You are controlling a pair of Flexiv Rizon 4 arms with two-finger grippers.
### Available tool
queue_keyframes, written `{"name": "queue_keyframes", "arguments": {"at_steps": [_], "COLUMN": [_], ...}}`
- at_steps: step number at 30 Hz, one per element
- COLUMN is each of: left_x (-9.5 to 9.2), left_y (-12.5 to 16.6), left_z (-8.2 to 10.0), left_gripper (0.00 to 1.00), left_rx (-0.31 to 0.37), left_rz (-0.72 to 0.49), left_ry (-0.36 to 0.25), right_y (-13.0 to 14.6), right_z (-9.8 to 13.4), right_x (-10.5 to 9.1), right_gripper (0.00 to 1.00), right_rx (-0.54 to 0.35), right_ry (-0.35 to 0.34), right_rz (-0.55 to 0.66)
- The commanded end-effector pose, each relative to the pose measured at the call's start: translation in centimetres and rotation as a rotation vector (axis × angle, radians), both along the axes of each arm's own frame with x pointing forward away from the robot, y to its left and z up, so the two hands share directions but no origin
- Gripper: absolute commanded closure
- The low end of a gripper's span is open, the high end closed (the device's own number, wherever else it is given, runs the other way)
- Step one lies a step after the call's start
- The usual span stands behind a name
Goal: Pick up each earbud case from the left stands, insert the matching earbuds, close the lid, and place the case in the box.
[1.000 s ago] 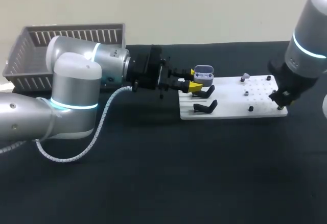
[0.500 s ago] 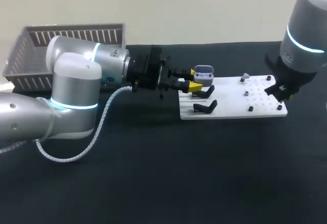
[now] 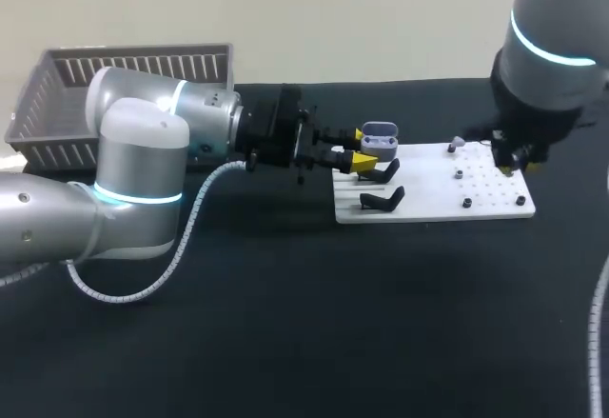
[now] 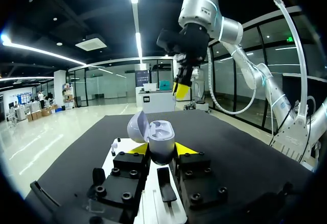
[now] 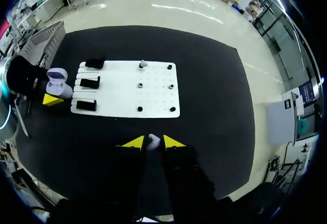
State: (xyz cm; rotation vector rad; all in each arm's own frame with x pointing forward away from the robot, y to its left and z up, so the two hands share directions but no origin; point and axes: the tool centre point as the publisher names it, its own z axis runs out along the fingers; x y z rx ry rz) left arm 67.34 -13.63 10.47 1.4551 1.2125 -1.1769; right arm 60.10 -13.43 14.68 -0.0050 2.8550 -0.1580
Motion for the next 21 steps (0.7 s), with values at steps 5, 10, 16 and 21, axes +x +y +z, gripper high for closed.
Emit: {"name": "queue_keyframes", "arguments": {"at_steps": [5,10,16,21], "left_x": [0.0,0.0,0.0,0.0], "left_y": [0.0,0.0,0.0,0.0], "left_z": [-0.1,-0.1,-0.1,-0.1], "left_gripper": [1.0,1.0,1.0,1.0], "left_rx": [-0.002,-0.002,-0.002,-0.002], "left_rz": [0.002,0.002,0.002,0.002], "left_ry": [-0.002,-0.002,-0.002,-0.002], "right_y": [4.4,7.4,8.8,8.8], "right_z": [2.4,3.9,4.3,4.3], "right_x": [-0.5,-0.2,-0.1,-0.1], "right_gripper": [1.0,1.0,1.0,1.0], "right_rx": [-0.008,-0.026,-0.011,-0.011], "right_ry": [-0.03,-0.054,-0.065,-0.065], "right_rz": [-0.029,-0.042,-0.047,-0.047]}}
